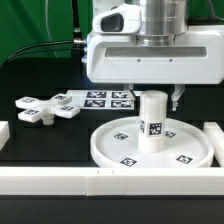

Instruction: Assemble round table

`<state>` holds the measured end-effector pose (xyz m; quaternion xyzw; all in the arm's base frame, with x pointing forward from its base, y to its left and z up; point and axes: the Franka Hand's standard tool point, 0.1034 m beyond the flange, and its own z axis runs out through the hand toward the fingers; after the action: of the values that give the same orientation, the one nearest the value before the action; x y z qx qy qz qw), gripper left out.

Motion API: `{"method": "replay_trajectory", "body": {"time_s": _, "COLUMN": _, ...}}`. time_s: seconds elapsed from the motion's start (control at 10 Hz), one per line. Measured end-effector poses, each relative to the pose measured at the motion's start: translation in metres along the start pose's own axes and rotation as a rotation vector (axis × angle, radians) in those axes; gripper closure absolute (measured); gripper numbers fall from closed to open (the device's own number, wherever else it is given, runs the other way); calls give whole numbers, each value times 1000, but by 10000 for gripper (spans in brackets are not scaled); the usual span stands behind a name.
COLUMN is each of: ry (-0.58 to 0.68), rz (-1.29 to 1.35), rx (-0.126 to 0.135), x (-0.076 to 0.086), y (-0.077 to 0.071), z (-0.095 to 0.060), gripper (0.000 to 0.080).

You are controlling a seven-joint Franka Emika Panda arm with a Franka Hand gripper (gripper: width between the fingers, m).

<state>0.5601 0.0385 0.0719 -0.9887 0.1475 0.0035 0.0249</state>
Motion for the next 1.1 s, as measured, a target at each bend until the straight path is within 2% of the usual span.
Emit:
{"method": "replay_trajectory", "body": {"time_s": 0.2, "ry": -14, "rz": 233, "rx": 35, "x": 0, "y": 1, "z": 0, "gripper": 390}}
{"method": "replay_trajectory", "body": {"time_s": 0.6, "ry": -30, "rz": 640, "rx": 46, "x": -2, "y": -3, "z": 0, "gripper": 390}}
{"method": "replay_trajectory", "body": {"time_s": 0.8, "ry": -41, "rz": 745, "rx": 52, "x": -2, "y": -4, "z": 0, "gripper": 390}}
{"method": "replay_trajectory", "body": {"time_s": 1.0, "ry": -44, "rz": 737, "rx": 57, "x": -3, "y": -6, "z": 0, "gripper": 201}}
{"method": "replay_trajectory", "body": {"time_s": 1.1, "ry": -42, "rz": 687, "rx": 58, "x": -2, "y": -6, "z": 1, "gripper": 201}}
